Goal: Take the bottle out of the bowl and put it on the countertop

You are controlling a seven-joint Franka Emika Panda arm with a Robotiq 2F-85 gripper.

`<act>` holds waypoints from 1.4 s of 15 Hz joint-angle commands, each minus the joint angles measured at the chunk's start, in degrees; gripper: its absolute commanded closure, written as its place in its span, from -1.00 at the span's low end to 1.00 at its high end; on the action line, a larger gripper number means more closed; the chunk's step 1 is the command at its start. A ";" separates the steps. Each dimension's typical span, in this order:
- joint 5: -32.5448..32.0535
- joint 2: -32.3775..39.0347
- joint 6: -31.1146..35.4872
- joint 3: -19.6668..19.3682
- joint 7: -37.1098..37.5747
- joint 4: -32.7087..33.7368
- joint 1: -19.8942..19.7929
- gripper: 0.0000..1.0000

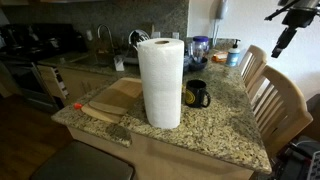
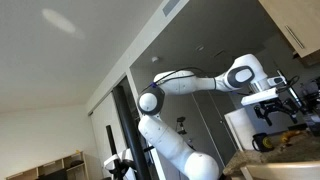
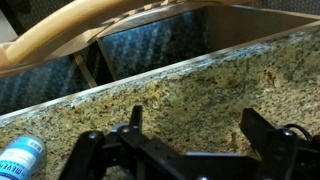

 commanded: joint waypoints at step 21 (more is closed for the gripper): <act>8.16 8.03 -0.08 8.24 19.79 17.40 -2.43 -1.00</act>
